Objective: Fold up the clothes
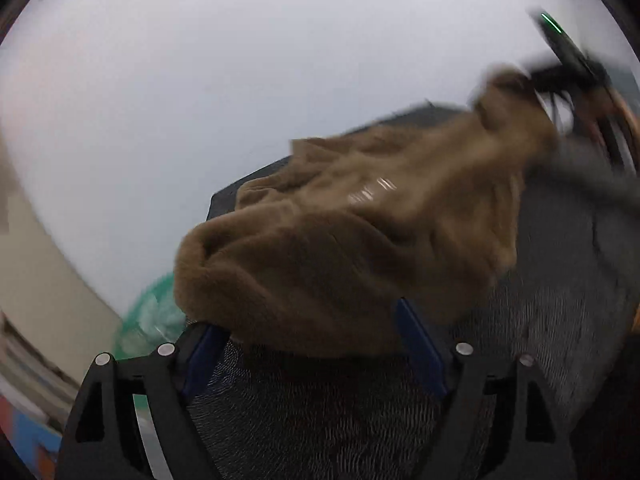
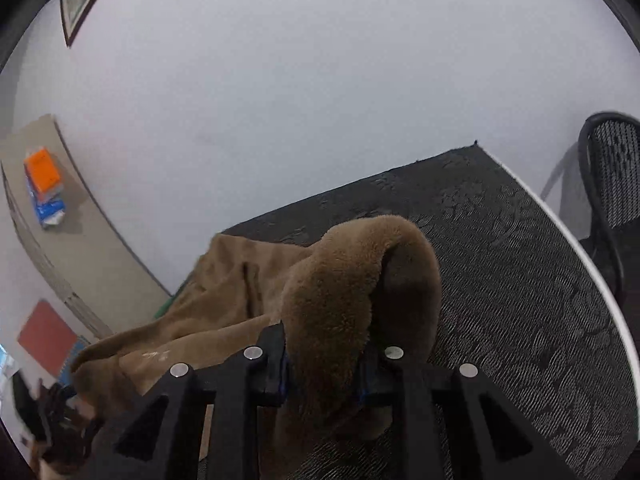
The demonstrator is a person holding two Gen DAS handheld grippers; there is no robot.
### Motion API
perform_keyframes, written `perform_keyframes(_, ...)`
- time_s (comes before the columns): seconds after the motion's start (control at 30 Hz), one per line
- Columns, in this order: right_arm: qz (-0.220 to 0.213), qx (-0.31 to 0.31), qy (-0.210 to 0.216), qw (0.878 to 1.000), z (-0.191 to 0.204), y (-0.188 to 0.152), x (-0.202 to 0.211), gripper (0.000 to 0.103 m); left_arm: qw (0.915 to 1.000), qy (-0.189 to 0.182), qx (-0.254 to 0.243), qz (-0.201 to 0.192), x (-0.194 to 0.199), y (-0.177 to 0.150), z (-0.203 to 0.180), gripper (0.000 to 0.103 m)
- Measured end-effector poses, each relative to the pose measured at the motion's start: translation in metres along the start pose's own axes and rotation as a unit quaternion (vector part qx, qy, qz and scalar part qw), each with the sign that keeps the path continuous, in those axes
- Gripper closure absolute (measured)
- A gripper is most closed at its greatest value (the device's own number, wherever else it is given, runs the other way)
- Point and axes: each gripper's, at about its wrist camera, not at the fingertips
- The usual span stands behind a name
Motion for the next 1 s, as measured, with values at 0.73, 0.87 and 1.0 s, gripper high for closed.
perform_keyframes(0.73, 0.014, -0.012, -0.02, 1.0, -0.011, 0.01, -0.049, 0.038, 0.9609, 0.076, -0.266, 0.017, -0.017, -0.029, -0.069, 0.017)
perform_keyframes(0.87, 0.005, -0.003, -0.02, 1.0, -0.007, 0.01, -0.037, 0.038, 0.9608, 0.058, -0.27, 0.023, -0.031, -0.014, -0.068, 0.017)
perform_keyframes(1.0, 0.002, 0.02, 0.025, 0.999, 0.011, 0.003, -0.021, 0.038, 0.9604, 0.04, -0.274, 0.03, -0.045, 0.001, -0.066, 0.017)
Point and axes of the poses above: each gripper's, at about its wrist camera, not at the fingertips, and x roughly against the way its jaws point, z to its left, y to its top, and after that the axes turned 13 degrees about x, right-handed
